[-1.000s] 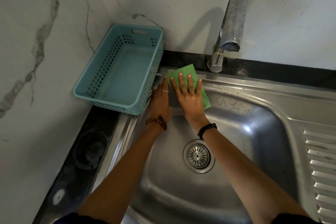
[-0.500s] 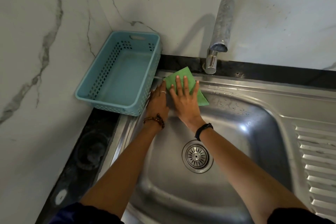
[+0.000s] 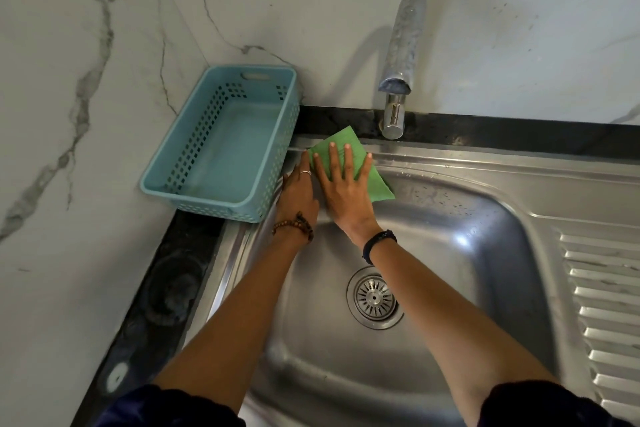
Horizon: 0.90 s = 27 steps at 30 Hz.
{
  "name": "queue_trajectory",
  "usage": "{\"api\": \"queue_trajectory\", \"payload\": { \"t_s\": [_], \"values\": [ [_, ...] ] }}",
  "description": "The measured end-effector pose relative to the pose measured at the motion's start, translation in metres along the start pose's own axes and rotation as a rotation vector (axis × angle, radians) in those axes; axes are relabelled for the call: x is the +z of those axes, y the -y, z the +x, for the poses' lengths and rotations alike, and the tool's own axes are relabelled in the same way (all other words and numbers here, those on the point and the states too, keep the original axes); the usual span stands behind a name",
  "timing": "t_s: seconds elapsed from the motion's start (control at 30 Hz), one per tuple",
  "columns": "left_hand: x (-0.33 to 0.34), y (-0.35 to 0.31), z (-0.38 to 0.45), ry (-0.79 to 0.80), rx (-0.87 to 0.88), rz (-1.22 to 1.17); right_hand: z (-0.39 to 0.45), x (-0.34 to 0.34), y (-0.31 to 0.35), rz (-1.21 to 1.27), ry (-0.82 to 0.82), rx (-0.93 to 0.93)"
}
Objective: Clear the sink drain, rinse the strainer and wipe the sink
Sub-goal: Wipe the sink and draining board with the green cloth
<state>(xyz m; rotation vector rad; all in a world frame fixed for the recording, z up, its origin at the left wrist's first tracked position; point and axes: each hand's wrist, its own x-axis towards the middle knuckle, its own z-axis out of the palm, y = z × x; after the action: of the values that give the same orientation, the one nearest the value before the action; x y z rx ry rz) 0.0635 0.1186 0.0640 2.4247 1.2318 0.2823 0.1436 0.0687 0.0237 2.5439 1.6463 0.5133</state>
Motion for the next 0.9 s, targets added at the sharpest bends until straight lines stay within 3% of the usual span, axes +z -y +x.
{"api": "queue_trajectory", "payload": {
  "t_s": [0.2,0.37,0.53,0.77,0.9],
  "values": [
    [-0.001,0.002,-0.001,0.016,-0.022,-0.055,0.007,-0.006,0.004,-0.032,0.065,-0.013],
    [0.002,0.004,-0.002,-0.004,0.012,-0.004,0.012,-0.008,-0.017,-0.091,-0.018,-0.169],
    [0.001,0.006,-0.003,-0.027,0.051,0.023,-0.006,-0.007,-0.059,-0.198,-0.038,-0.173],
    [-0.001,0.013,-0.003,-0.020,0.181,0.223,-0.086,-0.010,-0.149,-0.149,0.224,0.201],
    [0.001,0.012,-0.002,-0.026,0.185,0.230,-0.089,-0.012,-0.137,0.074,0.330,0.432]
  ]
}}
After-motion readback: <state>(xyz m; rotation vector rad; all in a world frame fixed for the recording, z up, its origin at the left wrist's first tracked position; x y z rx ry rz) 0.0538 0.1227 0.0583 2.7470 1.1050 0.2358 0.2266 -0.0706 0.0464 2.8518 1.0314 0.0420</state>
